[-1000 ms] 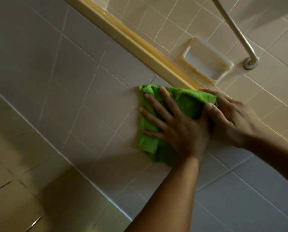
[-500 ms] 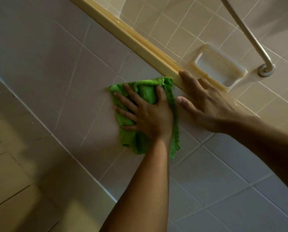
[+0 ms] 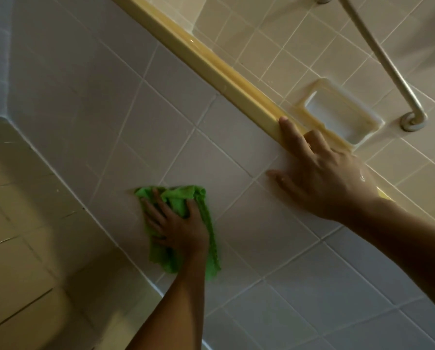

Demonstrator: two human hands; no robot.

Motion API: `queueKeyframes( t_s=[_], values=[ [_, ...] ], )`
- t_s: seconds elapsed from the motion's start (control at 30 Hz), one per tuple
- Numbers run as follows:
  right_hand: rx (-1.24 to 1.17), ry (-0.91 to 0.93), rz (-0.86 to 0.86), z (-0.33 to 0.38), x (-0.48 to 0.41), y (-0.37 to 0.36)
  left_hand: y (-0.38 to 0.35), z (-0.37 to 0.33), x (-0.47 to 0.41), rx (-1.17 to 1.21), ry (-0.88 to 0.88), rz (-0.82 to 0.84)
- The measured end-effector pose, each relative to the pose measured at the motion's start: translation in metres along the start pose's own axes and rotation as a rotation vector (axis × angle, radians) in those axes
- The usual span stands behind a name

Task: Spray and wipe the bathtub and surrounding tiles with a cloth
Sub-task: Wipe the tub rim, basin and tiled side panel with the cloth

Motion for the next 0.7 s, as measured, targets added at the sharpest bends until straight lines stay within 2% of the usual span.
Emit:
queueKeyframes(
  t_s=[0.13,0.23,0.37,0.53,0.7],
  values=[
    [0.016,-0.005,0.006,0.0,0.001,0.0,0.009,0.05,0.004,-0.053,0.0,0.008],
    [0.027,-0.006,-0.002,0.002,0.001,0.001,0.01,0.08,0.017,-0.069,0.148,0.019],
    [0.056,-0.012,-0.011,0.003,0.001,0.004,0.015,0.083,0.051,0.008,0.335,0.046],
    [0.088,-0.022,-0.025,0.005,0.002,0.005,0.014,0.057,0.088,-0.044,0.159,0.134],
    [0.083,-0.035,-0.019,0.005,0.002,0.005,0.013,0.022,0.097,-0.074,-0.194,0.153]
  ],
)
Point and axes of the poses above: each hand's wrist, its own x-axis away from the middle knuckle, its own y-axis out of the back of the hand, z = x × y, the point moved 5 cm from there along -x, towards the middle knuckle, and after that the axes turned 11 degrees about -z, right-handed, at the moved point
